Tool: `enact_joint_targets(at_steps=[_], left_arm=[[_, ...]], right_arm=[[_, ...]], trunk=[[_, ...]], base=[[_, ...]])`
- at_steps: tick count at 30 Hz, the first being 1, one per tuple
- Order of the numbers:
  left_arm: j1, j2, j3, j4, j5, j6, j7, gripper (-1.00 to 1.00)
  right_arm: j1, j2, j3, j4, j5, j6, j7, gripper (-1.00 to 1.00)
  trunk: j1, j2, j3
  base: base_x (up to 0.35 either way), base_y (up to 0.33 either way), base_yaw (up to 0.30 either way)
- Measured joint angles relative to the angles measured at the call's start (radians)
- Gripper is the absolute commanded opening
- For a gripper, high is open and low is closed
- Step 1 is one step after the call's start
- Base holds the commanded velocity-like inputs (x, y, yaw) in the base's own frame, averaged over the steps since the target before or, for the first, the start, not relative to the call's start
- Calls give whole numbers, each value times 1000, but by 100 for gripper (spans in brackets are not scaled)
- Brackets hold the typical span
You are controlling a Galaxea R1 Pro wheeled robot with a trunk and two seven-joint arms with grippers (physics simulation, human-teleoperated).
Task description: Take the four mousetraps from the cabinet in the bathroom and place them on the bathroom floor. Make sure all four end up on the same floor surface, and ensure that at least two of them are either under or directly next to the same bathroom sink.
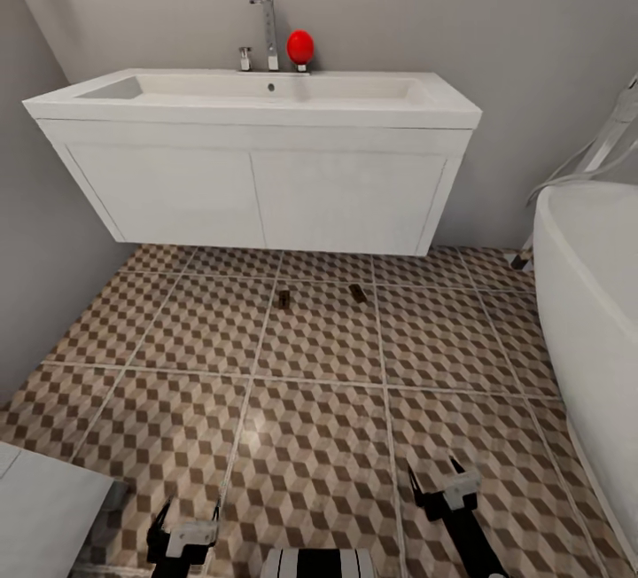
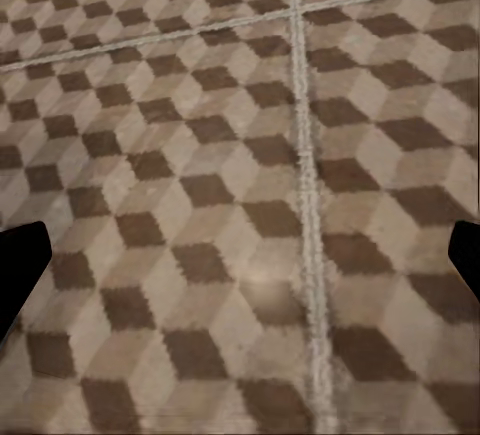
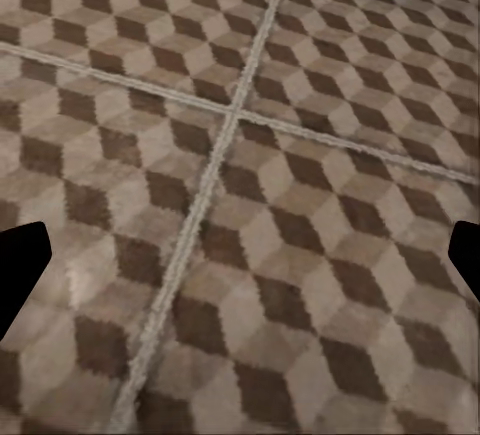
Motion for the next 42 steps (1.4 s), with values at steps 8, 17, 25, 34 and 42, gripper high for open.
enact_joint_targets(at_steps=[8,17,25,34,42], left_arm=[[63,12,-1,0,-1,-64,1,100],[74,14,-1,0,-1,-72,1,100],[76,16,-1,0,-1,-70,1,100],[77,16,-1,0,-1,-68,1,100],[77,16,-1,0,-1,-68,1,100]], right_arm=[[43,1,-2,1,-27,-40,1,100],[51,4,-2,1,-28,-40,-1,100],[52,5,-2,2,-29,-39,-3,100],[52,5,-2,2,-29,-38,-3,100],[73,6,-2,2,-29,-38,-3,100]], trunk=[[-31,56,25],[-65,119,53],[-96,175,78],[-130,238,107],[-161,294,132]], base=[[0,0,0],[0,0,0],[0,0,0],[0,0,0],[0,0,0]])
